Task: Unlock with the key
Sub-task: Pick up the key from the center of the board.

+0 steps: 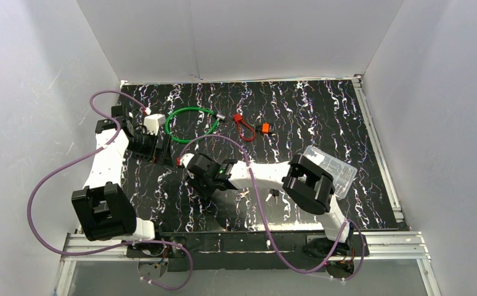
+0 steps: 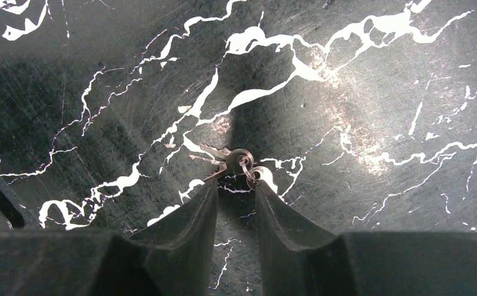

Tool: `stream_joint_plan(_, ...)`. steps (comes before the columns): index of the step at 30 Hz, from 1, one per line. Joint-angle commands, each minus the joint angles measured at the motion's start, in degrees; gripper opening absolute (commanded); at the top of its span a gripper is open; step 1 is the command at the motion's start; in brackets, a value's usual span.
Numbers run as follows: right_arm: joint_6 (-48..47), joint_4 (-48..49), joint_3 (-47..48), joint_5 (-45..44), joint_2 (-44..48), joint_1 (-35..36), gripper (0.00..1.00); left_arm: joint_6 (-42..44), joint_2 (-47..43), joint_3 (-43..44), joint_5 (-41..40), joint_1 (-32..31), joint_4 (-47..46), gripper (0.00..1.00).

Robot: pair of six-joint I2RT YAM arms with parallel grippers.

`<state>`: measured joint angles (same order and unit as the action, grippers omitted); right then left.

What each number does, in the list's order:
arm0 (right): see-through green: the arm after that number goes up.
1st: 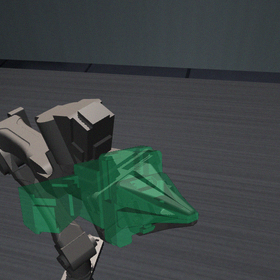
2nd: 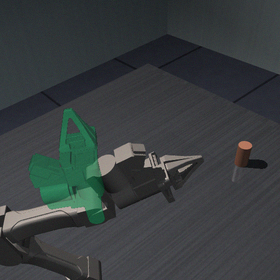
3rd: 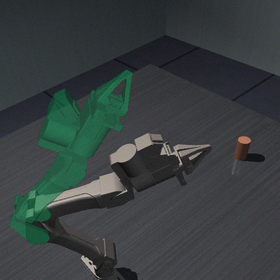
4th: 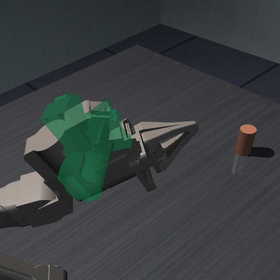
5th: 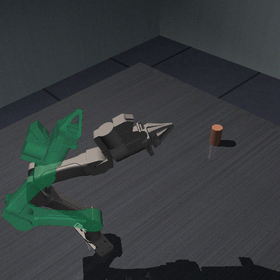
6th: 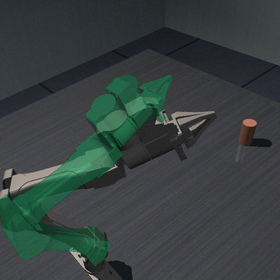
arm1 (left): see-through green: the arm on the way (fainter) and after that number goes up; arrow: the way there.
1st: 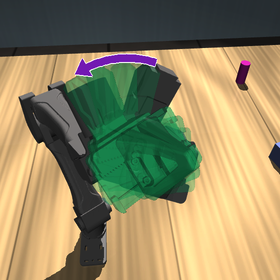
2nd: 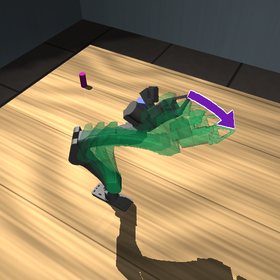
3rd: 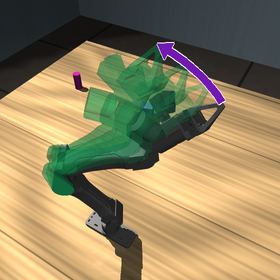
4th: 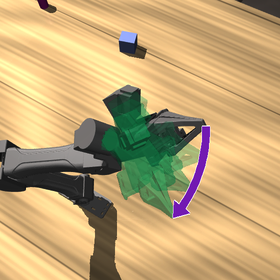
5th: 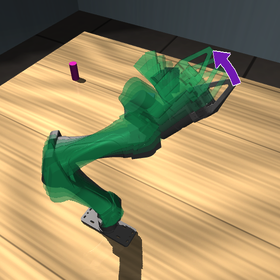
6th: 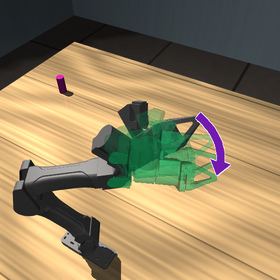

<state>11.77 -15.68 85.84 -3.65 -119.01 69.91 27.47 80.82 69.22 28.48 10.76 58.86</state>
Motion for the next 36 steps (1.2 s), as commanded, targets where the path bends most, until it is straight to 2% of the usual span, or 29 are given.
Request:
stream_joint_plan(1,-0.1,0.7,3.3,0.6,-1.0,0.1,0.35,1.6,-2.4,-1.2,0.1,0.3,1.6,0.98)
stream_joint_plan(13,-1.3,-0.6,5.3,-0.2,-1.3,-0.4,0.35,2.9,-2.4,-2.0,-0.3,0.3,1.5,0.98)
stream_joint_plan(27,0.4,0.4,3.4,1.0,-2.7,-0.8,0.34,3.9,-3.3,-1.4,-0.6,0.4,1.6,0.98)
stream_joint_plan(32,1.0,0.7,2.5,1.4,-2.7,-0.9,0.25,3.8,-3.3,-0.8,-0.2,0.3,1.7,0.98)
stream_joint_plan(33,1.1,0.8,2.3,1.4,-2.6,-1.0,0.2,3.8,-3.3,-0.8,0.0,0.3,1.8,0.98)
stream_joint_plan(35,1.4,0.5,2.2,1.3,-2.1,-1.1,0.04,3.9,-3.3,-0.6,0.2,0.3,1.8,0.98)
stream_joint_plan(36,1.6,0.3,2.2,1.2,-1.7,-1.1,0.01,4.0,-3.3,-0.5,0.4,0.3,1.9,0.98)
